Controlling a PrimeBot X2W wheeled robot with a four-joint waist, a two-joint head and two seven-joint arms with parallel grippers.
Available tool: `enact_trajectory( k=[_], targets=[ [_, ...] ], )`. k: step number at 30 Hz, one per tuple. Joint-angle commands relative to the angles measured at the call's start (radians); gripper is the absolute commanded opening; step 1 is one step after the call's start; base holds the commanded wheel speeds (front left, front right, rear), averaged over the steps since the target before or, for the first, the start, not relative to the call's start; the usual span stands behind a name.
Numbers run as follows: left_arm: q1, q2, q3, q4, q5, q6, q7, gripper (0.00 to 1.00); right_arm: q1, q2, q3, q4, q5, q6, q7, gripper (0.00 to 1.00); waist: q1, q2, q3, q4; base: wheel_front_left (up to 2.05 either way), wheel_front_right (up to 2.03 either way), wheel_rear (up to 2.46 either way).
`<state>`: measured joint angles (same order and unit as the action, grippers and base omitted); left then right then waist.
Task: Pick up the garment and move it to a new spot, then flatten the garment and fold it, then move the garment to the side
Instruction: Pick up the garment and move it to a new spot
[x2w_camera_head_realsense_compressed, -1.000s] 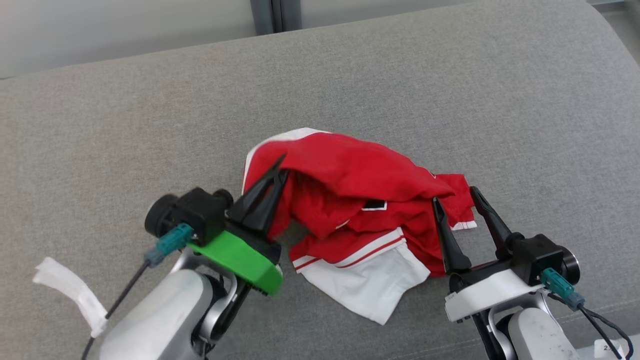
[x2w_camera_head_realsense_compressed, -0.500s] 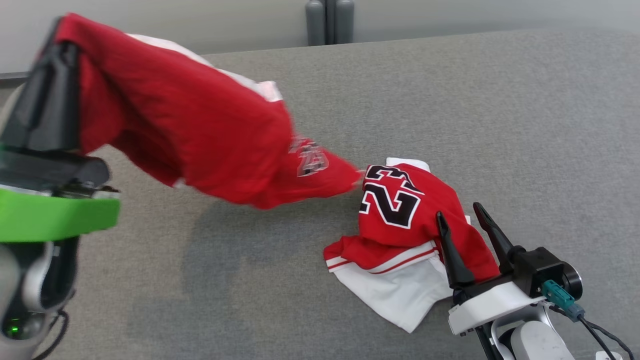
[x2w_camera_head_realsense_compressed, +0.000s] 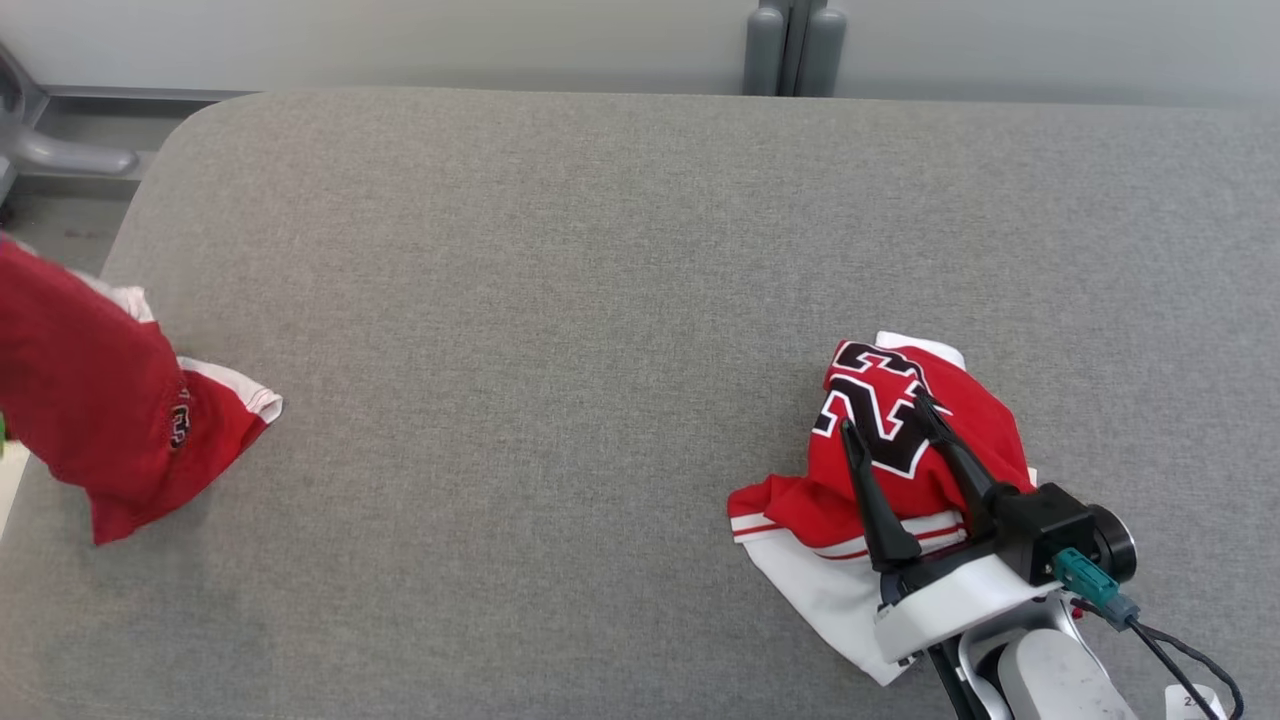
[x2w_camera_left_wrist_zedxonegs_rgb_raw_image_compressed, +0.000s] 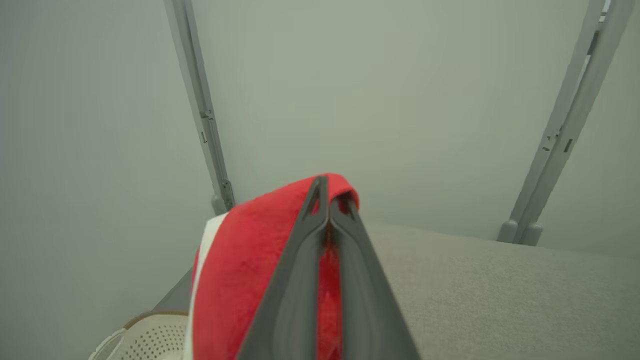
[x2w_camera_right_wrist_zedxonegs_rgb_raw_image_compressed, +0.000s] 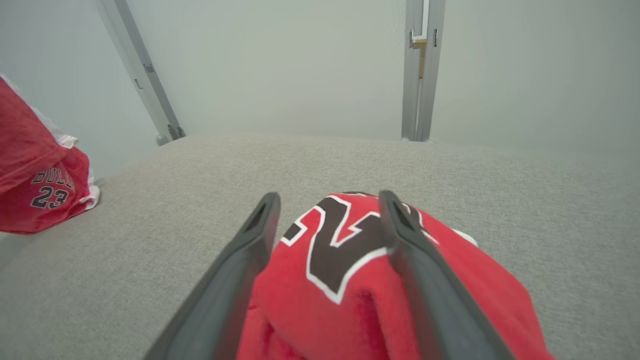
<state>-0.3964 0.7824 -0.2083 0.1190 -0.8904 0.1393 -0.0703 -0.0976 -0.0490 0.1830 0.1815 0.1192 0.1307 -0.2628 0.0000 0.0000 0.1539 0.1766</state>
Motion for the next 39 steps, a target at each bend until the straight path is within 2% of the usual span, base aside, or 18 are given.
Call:
enact_trajectory(
  k=[1,6,10,11,12,13,17,20,25,28,32,36,39],
  targets=[
    [-0.013,-0.022,-0.016,0.048,-0.002,-0.017,-0.010,0.00,-0.013,-0.003,0.004,0.000,-0.006,0.000,-0.003,1.00,0.0000,0.0000,0.012,-0.006,0.00,0.00,0.00],
    [-0.058,-0.102,-0.082,0.264,0.006,-0.087,-0.029,0.00,-0.014,-0.003,0.005,0.006,-0.016,0.000,-0.003,1.00,0.0000,0.0000,0.030,-0.036,0.00,0.00,0.00],
    [-0.093,-0.168,-0.120,0.413,0.013,-0.105,-0.049,0.00,-0.016,-0.003,0.005,0.007,-0.015,0.000,-0.003,1.00,0.0000,0.0000,0.040,-0.066,0.00,0.00,0.00],
    [-0.103,-0.183,-0.128,0.453,0.018,-0.101,-0.055,0.18,-0.017,-0.003,0.004,0.005,-0.012,0.000,-0.003,1.00,0.0000,0.0000,0.042,-0.073,0.00,0.00,0.00],
    [-0.110,-0.192,-0.136,0.486,0.026,-0.097,-0.057,0.44,-0.018,-0.003,0.006,0.005,-0.011,0.000,-0.003,1.00,0.0000,0.0000,0.042,-0.080,0.00,0.00,0.00],
    [-0.116,-0.202,-0.147,0.523,0.036,-0.094,-0.057,1.00,-0.018,-0.003,0.003,0.003,-0.010,0.000,-0.003,1.00,0.0000,0.0000,0.041,-0.087,0.00,0.00,0.00],
    [-0.141,-0.216,-0.206,0.602,0.102,-0.094,-0.076,1.00,-0.009,-0.002,-0.005,-0.002,-0.003,0.000,-0.003,1.00,0.0000,0.0000,0.033,-0.107,0.00,0.00,0.00],
    [-0.154,-0.228,-0.224,0.578,0.137,-0.088,-0.127,1.00,0.006,-0.003,-0.014,-0.006,-0.001,0.000,-0.003,1.00,0.0000,0.0000,0.018,-0.115,0.00,0.00,0.00],
    [-0.119,-0.267,-0.263,0.401,0.199,-0.092,-0.180,1.00,0.020,-0.002,-0.034,-0.025,-0.004,0.000,-0.003,1.00,0.0000,0.0000,-0.006,-0.127,0.00,0.00,0.00],
    [-0.079,-0.289,-0.277,0.261,0.227,-0.075,-0.188,1.00,0.027,-0.003,-0.041,-0.043,-0.012,0.000,-0.003,1.00,0.0000,0.0000,-0.022,-0.142,0.00,0.00,0.00],
    [0.010,-0.332,-0.280,0.086,0.260,-0.029,-0.195,1.00,0.030,-0.002,-0.055,-0.077,-0.023,0.000,-0.003,1.00,0.0000,0.0000,-0.034,-0.169,0.00,0.00,0.00],
    [0.124,-0.407,-0.232,-0.031,0.297,-0.004,-0.195,1.00,0.040,-0.002,-0.067,-0.110,-0.037,0.000,-0.003,1.00,0.0000,0.0000,-0.041,-0.196,0.00,0.00,0.00],
    [0.239,-0.476,-0.153,-0.060,0.341,-0.033,-0.195,1.00,0.047,-0.002,-0.076,-0.121,-0.050,0.000,-0.003,1.00,0.0000,0.0000,-0.045,-0.219,0.00,0.00,0.00]
  ],
)
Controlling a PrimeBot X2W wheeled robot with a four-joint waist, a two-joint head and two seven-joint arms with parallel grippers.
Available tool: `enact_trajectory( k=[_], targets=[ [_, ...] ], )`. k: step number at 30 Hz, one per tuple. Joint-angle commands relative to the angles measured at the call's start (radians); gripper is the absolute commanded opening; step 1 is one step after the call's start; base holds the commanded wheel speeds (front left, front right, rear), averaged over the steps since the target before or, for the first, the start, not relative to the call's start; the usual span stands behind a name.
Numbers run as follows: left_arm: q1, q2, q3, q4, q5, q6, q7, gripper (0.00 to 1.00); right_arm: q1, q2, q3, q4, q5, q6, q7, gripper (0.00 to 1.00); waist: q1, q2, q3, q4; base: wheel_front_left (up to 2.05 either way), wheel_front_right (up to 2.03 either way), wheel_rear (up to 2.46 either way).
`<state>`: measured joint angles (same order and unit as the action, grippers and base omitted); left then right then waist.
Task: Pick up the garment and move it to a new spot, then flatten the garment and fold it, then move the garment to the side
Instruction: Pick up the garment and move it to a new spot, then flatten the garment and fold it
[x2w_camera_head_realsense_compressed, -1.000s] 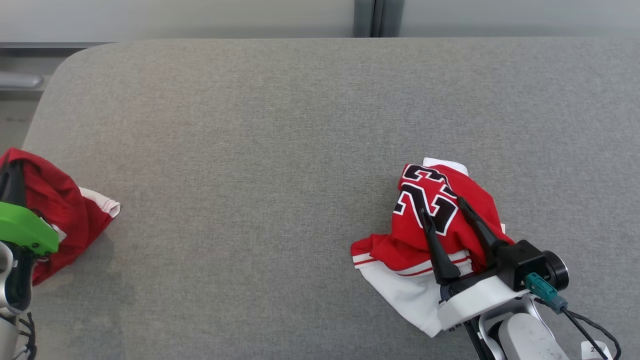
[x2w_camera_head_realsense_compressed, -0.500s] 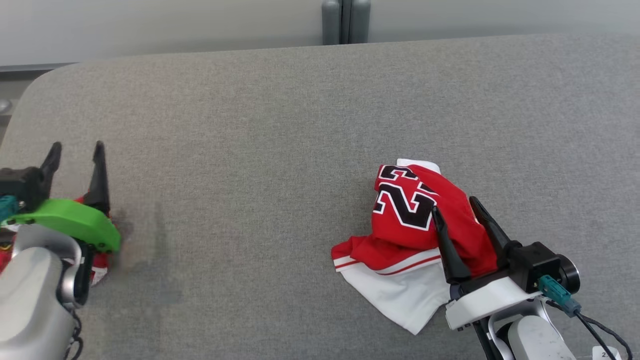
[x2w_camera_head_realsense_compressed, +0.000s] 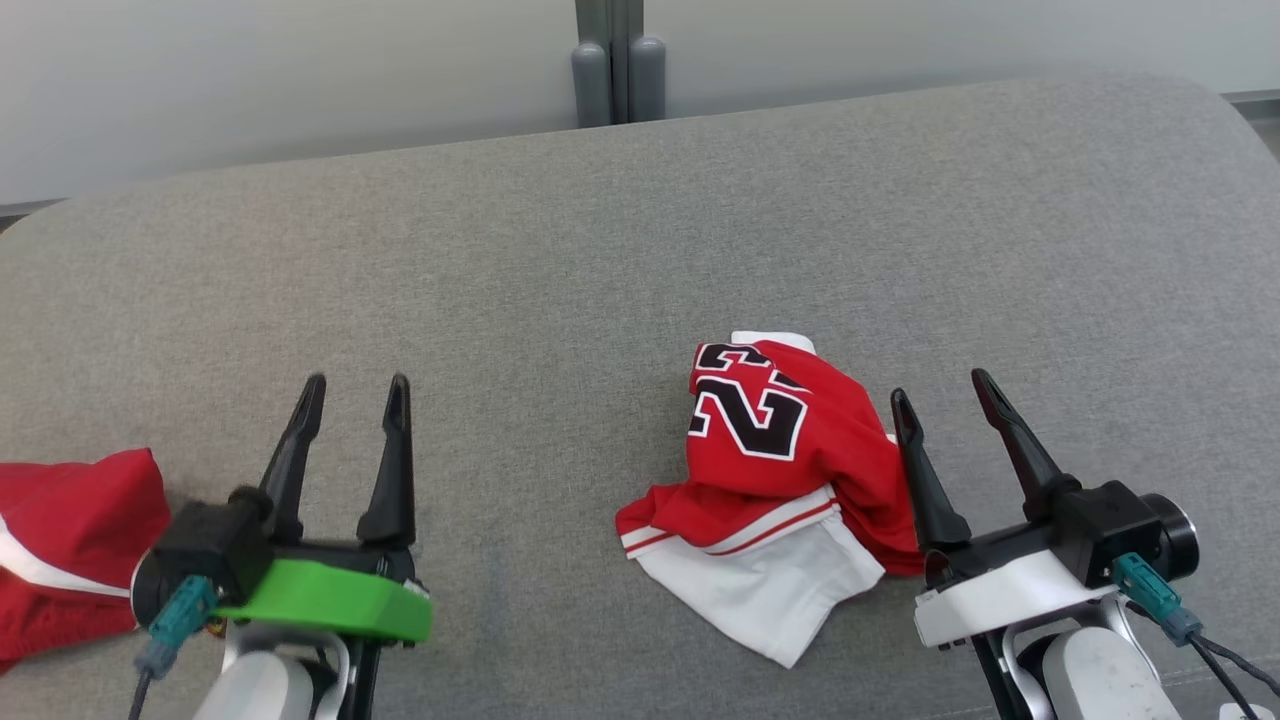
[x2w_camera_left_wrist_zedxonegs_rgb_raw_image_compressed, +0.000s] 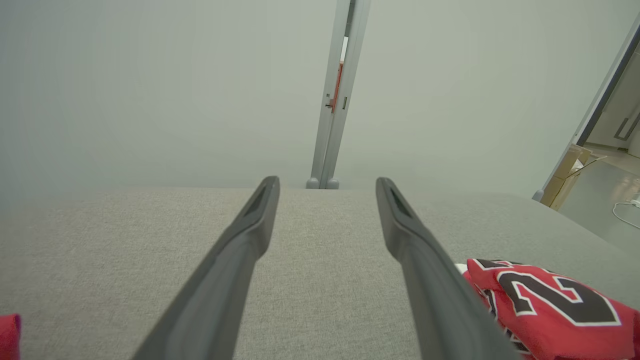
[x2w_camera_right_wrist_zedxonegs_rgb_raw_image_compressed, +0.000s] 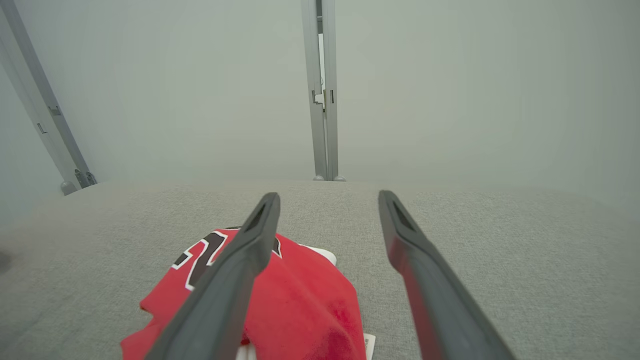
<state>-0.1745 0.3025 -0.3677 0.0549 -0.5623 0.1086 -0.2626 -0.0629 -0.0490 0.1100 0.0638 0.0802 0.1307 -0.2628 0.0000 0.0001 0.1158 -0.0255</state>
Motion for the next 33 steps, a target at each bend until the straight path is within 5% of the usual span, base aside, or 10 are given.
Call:
enact_trajectory(
  k=[1,8,15,33],
  targets=[
    [0.046,-0.017,0.031,0.005,0.029,-0.011,-0.003,1.00,0.016,-0.002,-0.007,-0.004,-0.015,0.000,-0.003,1.00,0.0000,-0.0001,-0.010,-0.021,0.00,0.00,0.00],
    [0.231,-0.156,0.254,0.016,0.214,-0.121,-0.003,1.00,0.069,-0.002,-0.048,0.013,-0.055,0.000,-0.003,1.00,0.0000,-0.0001,-0.048,-0.008,0.00,0.00,0.00],
    [0.315,-0.222,0.404,0.027,0.323,-0.217,-0.003,1.00,0.111,-0.003,-0.087,0.023,-0.048,0.000,-0.003,1.00,0.0000,-0.0001,-0.084,0.038,0.00,0.00,0.00],
    [0.329,-0.248,0.376,0.023,0.328,-0.240,-0.003,1.00,0.121,-0.002,-0.099,0.059,-0.029,0.000,-0.003,1.00,0.0000,-0.0001,-0.099,0.052,0.00,0.00,0.00]
  ],
)
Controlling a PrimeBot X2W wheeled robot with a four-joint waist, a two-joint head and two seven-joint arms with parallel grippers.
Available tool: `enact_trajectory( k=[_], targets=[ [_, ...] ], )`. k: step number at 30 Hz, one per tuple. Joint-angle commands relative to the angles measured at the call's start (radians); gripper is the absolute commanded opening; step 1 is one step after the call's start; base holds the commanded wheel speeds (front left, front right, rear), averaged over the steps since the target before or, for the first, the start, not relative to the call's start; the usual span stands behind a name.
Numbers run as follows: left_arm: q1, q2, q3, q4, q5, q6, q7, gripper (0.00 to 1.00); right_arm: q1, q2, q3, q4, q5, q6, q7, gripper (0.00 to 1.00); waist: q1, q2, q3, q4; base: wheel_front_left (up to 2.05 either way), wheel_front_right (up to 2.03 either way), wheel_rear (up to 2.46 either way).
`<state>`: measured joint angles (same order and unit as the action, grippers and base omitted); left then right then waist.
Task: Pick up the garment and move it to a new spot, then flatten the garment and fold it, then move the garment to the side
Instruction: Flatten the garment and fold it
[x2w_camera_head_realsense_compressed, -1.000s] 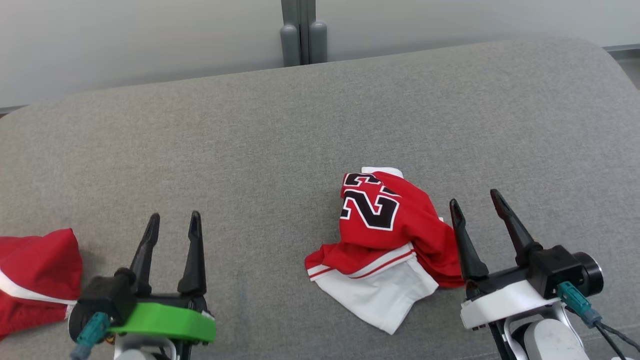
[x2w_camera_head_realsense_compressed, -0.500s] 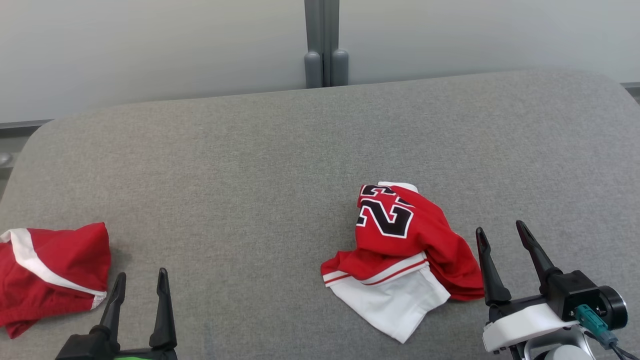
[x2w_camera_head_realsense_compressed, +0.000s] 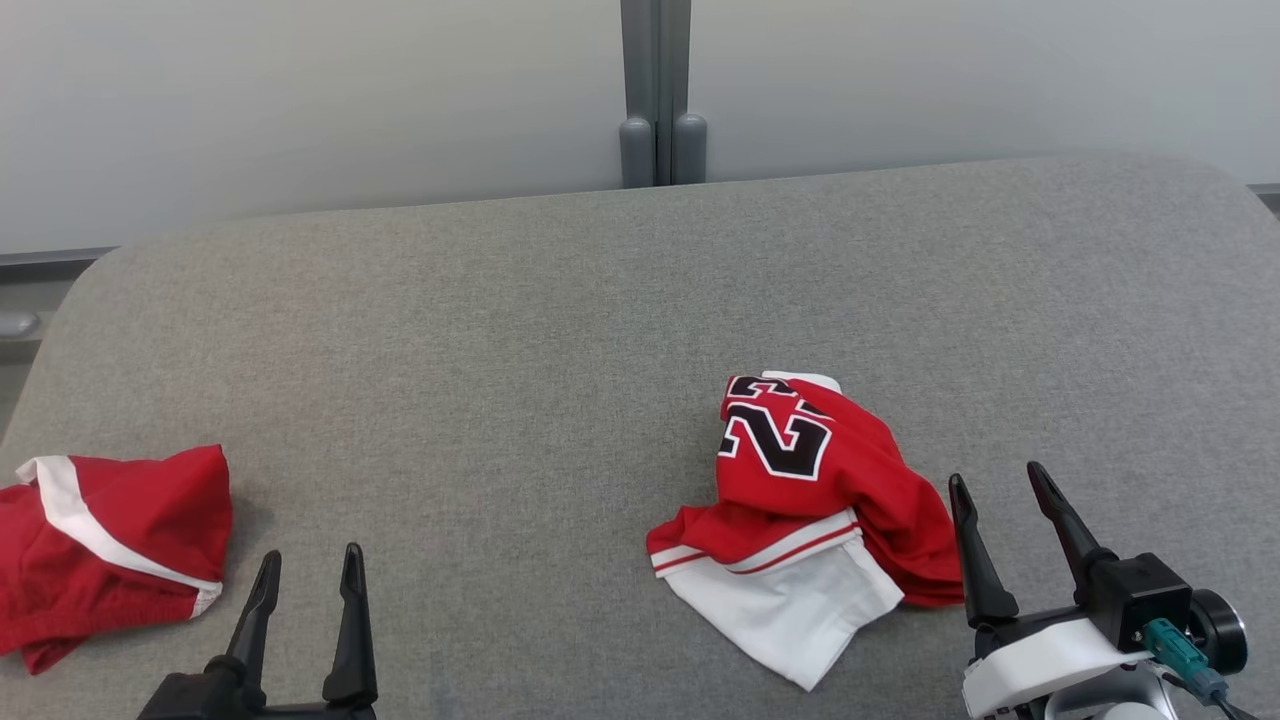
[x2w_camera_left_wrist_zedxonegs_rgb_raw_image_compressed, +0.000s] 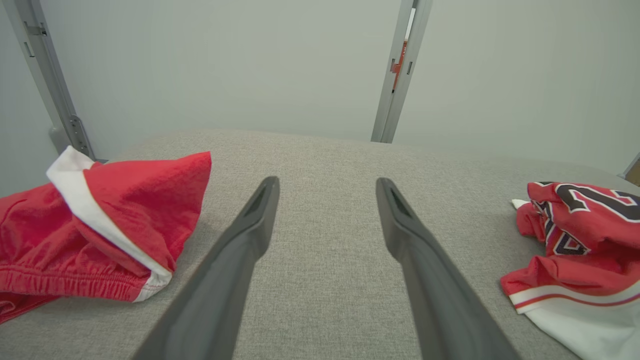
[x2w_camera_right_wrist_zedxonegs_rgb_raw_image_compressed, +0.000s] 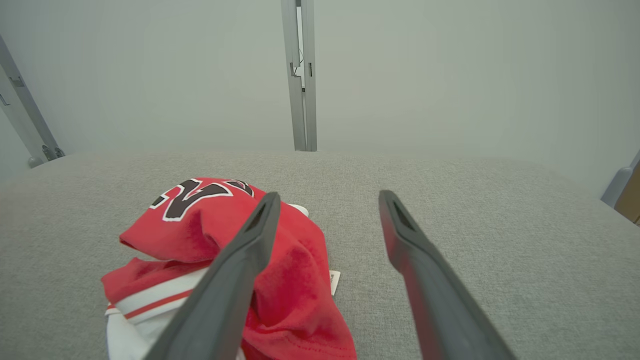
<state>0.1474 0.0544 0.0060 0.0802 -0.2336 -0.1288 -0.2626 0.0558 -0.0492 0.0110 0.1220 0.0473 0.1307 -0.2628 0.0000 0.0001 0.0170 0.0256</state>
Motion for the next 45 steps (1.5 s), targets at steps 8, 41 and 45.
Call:
enact_trajectory(
  k=[8,41,45],
  targets=[
    [0.010,0.017,-0.019,0.007,-0.003,-0.003,-0.003,1.00,-0.005,-0.002,0.001,0.004,0.014,0.000,-0.003,1.00,0.0000,-0.0001,-0.002,0.001,0.00,0.00,0.00],
    [-0.399,0.007,-0.549,0.578,-0.440,-0.003,0.223,1.00,-0.082,-0.002,0.047,-0.023,0.044,0.000,-0.003,1.00,0.0000,-0.0001,0.119,-0.181,0.00,0.00,0.00],
    [-0.411,0.002,-0.585,0.624,-0.502,-0.002,0.234,1.00,-0.084,-0.002,0.049,-0.022,0.047,0.000,-0.003,1.00,0.0000,-0.0001,0.123,-0.195,0.00,0.00,0.00]
  ],
)
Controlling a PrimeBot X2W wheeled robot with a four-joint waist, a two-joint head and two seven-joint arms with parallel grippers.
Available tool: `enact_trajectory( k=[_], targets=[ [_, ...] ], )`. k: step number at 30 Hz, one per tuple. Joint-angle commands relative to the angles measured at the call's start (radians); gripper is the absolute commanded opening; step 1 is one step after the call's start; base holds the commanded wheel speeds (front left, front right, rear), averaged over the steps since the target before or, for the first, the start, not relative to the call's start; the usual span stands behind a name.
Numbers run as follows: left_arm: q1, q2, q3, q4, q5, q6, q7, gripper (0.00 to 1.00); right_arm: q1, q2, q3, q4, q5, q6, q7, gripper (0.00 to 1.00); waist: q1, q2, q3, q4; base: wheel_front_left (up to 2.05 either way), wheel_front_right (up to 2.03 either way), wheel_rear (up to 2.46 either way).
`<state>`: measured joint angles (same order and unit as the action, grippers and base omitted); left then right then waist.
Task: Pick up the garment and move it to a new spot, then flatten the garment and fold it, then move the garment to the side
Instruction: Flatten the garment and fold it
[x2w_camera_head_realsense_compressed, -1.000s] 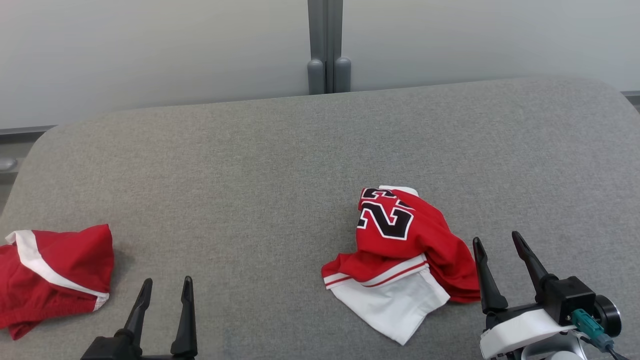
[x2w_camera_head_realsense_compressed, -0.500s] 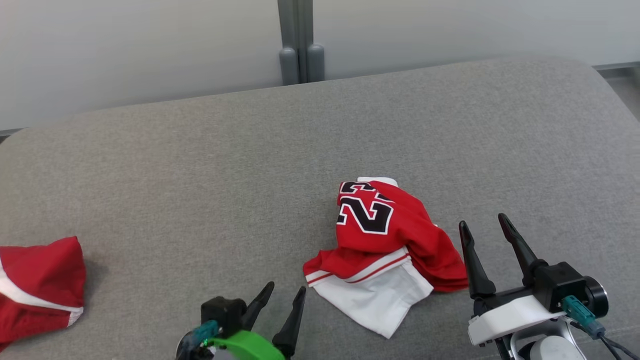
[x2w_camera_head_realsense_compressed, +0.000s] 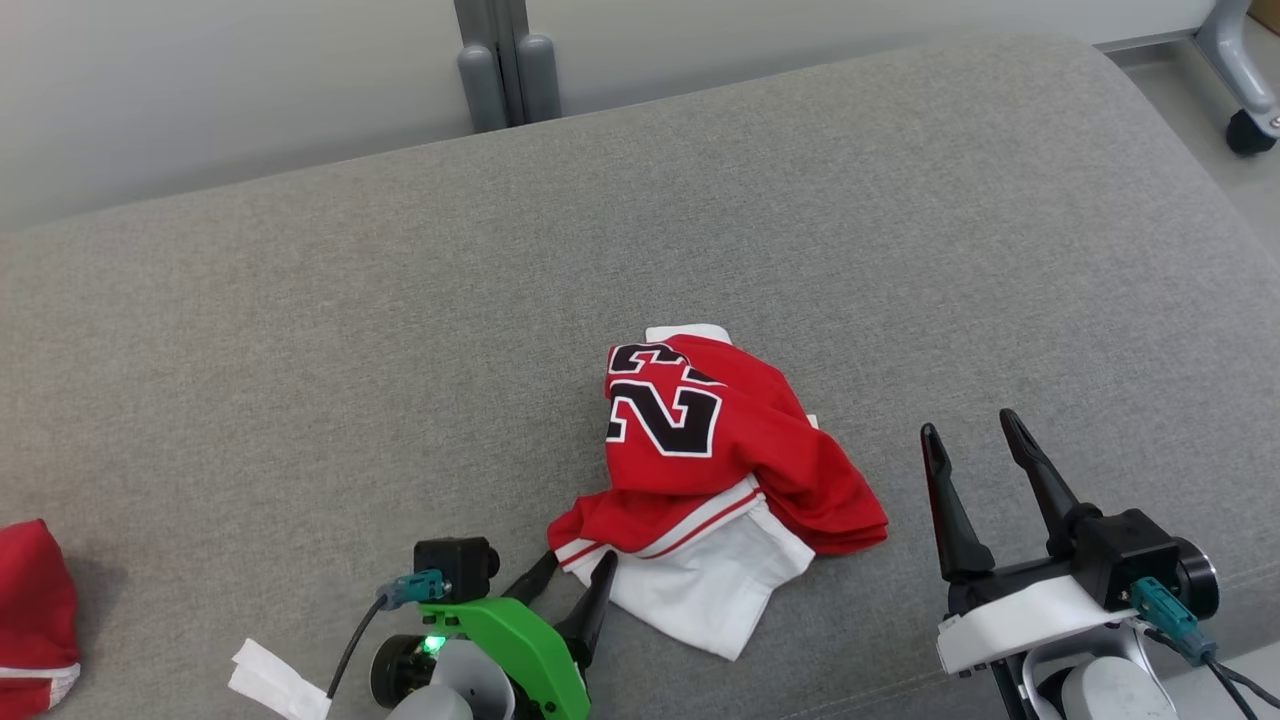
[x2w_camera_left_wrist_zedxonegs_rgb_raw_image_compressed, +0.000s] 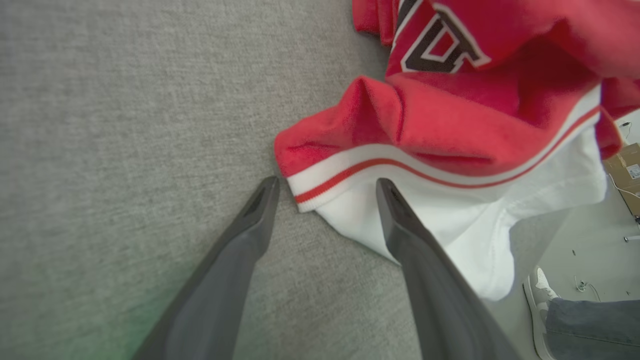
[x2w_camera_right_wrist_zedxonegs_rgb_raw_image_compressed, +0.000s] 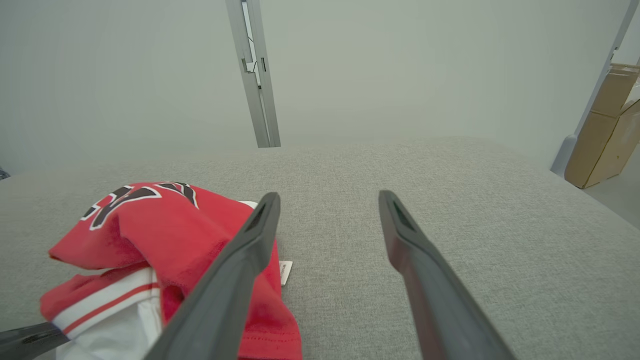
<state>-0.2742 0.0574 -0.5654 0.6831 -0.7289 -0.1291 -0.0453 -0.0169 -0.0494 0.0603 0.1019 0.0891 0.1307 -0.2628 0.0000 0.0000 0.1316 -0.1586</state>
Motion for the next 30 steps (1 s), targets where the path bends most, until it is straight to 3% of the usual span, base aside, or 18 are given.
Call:
enact_trajectory(
  k=[1,2,3,4,8,14,19,24,30],
  targets=[
    [0.007,-0.003,-0.030,0.025,-0.019,-0.002,0.014,1.00,-0.011,-0.002,0.000,-0.002,0.006,0.000,-0.003,1.00,0.0000,0.0000,0.009,-0.012,0.00,0.00,0.00],
    [0.006,-0.004,-0.044,0.027,-0.036,-0.002,0.014,0.97,-0.011,-0.002,-0.001,-0.001,0.007,0.000,-0.003,1.00,0.0000,0.0000,0.008,-0.013,0.00,0.00,0.00],
    [0.004,-0.005,-0.060,0.030,-0.052,-0.002,0.016,0.11,-0.010,-0.002,-0.003,0.000,0.007,0.000,-0.003,1.00,0.0000,0.0000,0.007,-0.013,0.00,0.00,0.00],
    [0.001,-0.006,-0.075,0.028,-0.058,-0.002,0.011,0.00,-0.009,-0.002,-0.003,0.001,0.008,0.000,-0.003,1.00,0.0000,0.0000,0.006,-0.012,0.00,0.00,0.00],
    [-0.014,0.005,-0.098,-0.003,-0.110,-0.002,-0.043,0.00,-0.009,-0.002,0.001,0.007,0.008,0.000,-0.003,1.00,0.0000,0.0000,-0.001,-0.006,0.00,0.00,0.00],
    [-0.036,0.057,-0.056,-0.091,-0.193,-0.002,-0.129,0.00,0.006,-0.002,-0.002,0.010,0.015,0.000,-0.003,1.00,0.0000,0.0000,-0.015,0.018,0.00,0.00,0.00],
    [-0.061,0.133,0.011,-0.242,-0.236,0.002,-0.155,0.00,0.015,-0.002,0.003,0.011,0.017,0.000,-0.003,1.00,0.0000,0.0000,-0.030,0.042,0.00,0.00,0.00],
    [-0.120,0.209,0.070,-0.427,-0.200,0.072,-0.159,0.00,0.020,-0.002,0.000,0.010,0.018,0.000,-0.003,1.00,0.0000,0.0000,-0.040,0.070,0.00,0.00,0.00],
    [-0.251,0.314,0.116,-0.584,-0.132,0.178,-0.069,0.00,0.019,-0.002,0.013,0.015,0.024,0.000,-0.003,1.00,0.0000,0.0000,-0.048,0.094,0.00,0.00,0.00]
  ],
)
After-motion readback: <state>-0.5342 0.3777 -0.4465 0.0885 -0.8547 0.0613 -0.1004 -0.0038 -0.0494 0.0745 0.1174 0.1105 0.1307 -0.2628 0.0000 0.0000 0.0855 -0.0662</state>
